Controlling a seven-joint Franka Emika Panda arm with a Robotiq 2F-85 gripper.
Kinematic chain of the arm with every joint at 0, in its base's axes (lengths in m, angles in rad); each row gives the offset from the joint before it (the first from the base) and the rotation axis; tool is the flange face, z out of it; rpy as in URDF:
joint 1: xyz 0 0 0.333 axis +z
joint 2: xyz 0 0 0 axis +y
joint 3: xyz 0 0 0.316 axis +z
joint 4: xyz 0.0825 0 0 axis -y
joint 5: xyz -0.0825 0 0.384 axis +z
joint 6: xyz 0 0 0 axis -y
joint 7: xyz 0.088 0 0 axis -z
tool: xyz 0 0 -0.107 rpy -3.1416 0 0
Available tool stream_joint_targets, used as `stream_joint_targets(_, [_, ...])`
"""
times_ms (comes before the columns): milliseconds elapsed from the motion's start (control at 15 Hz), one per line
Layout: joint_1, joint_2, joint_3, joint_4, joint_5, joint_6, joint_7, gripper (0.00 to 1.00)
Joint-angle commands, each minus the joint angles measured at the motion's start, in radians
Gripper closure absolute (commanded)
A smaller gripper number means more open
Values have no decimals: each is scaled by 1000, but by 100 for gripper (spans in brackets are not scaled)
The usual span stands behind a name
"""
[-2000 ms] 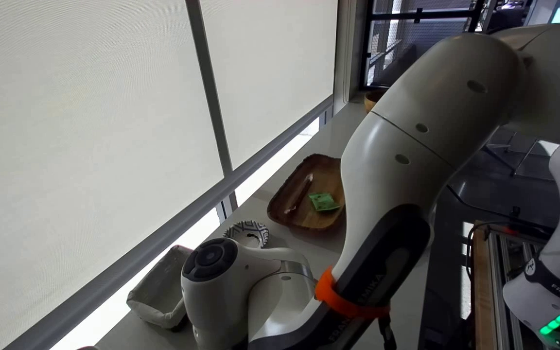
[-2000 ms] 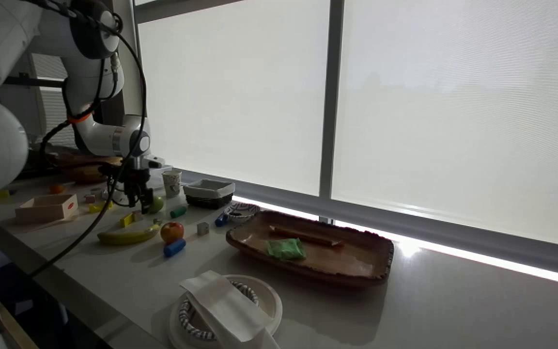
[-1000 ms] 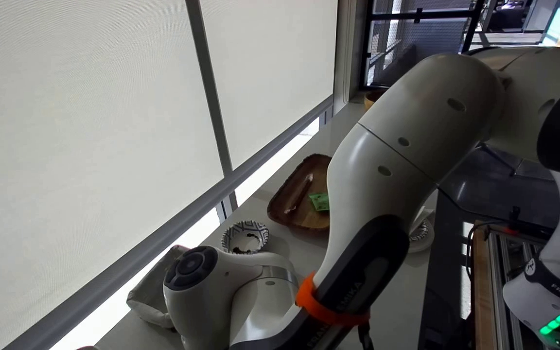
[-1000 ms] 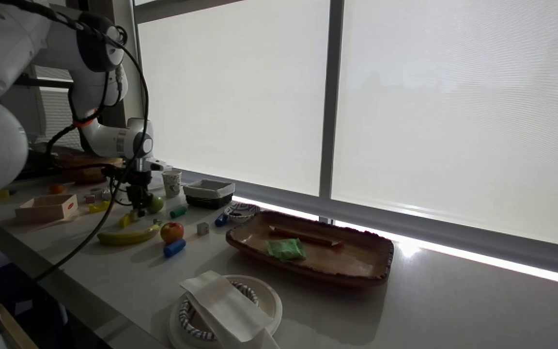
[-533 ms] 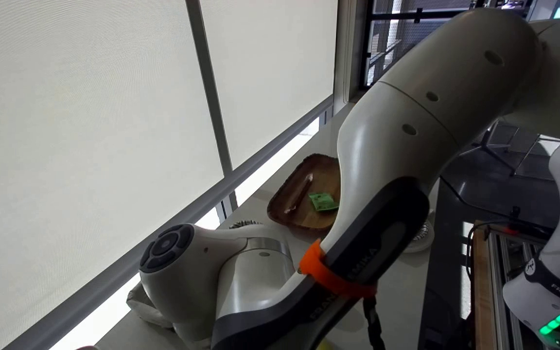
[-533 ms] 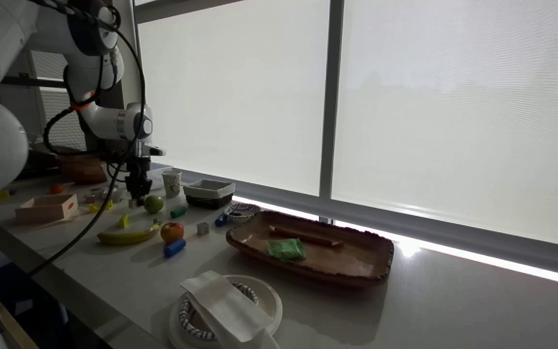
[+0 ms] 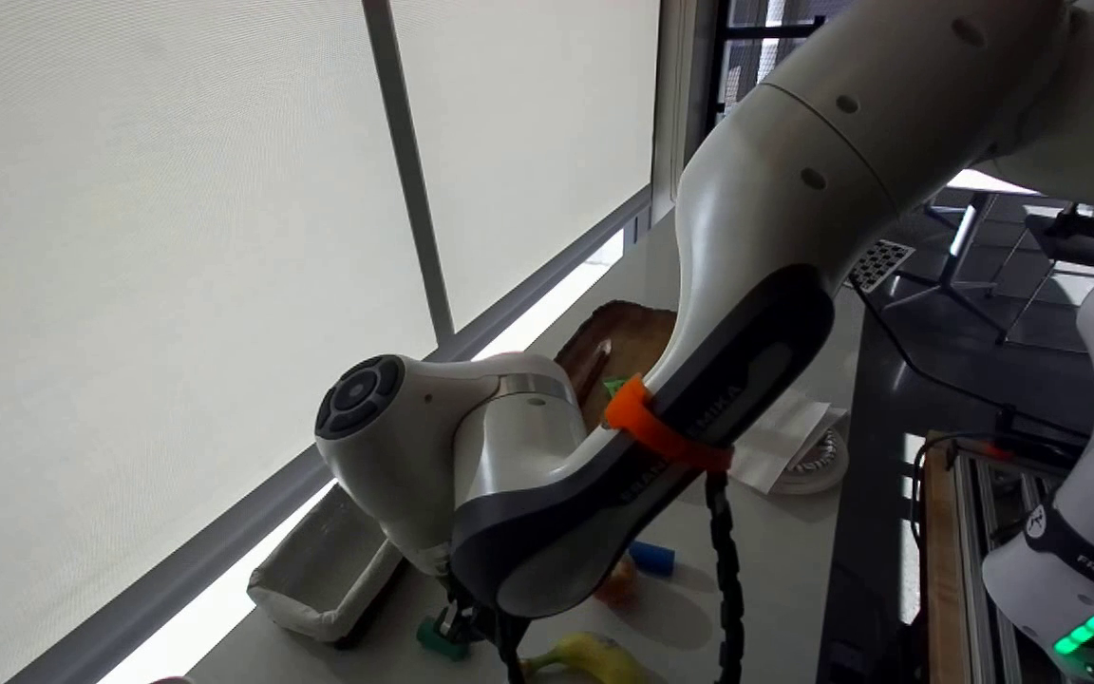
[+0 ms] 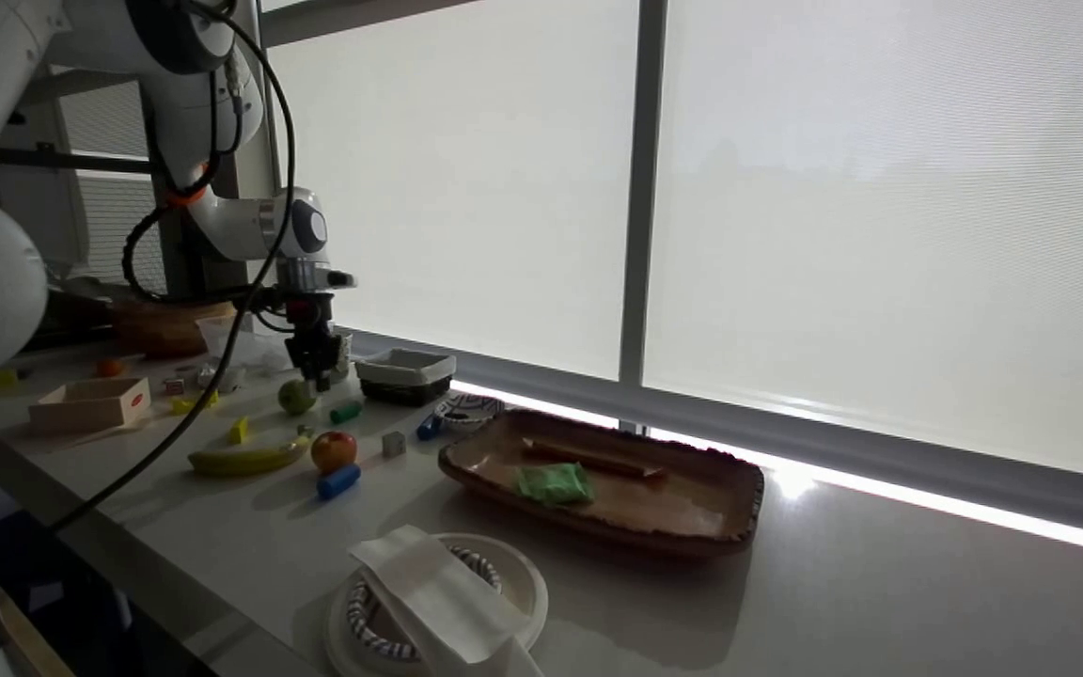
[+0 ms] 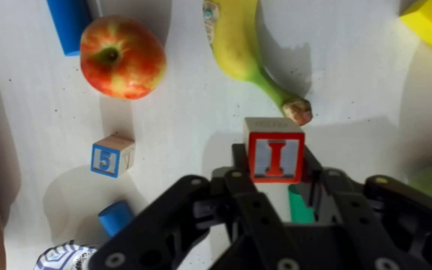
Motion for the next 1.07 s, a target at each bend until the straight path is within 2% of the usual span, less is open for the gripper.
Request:
stream_joint_targets(0, [-63, -20, 6, -94, -44, 103, -40, 91])
stream_joint_targets(333, [-140, 10, 5, -135, -40, 225, -143, 91])
stream_joint_targets(600, [-186, 29, 28, -149, 8, 271, -249, 91])
stream_joint_targets(1000, [-208, 62, 63, -134, 65, 246, -358, 91])
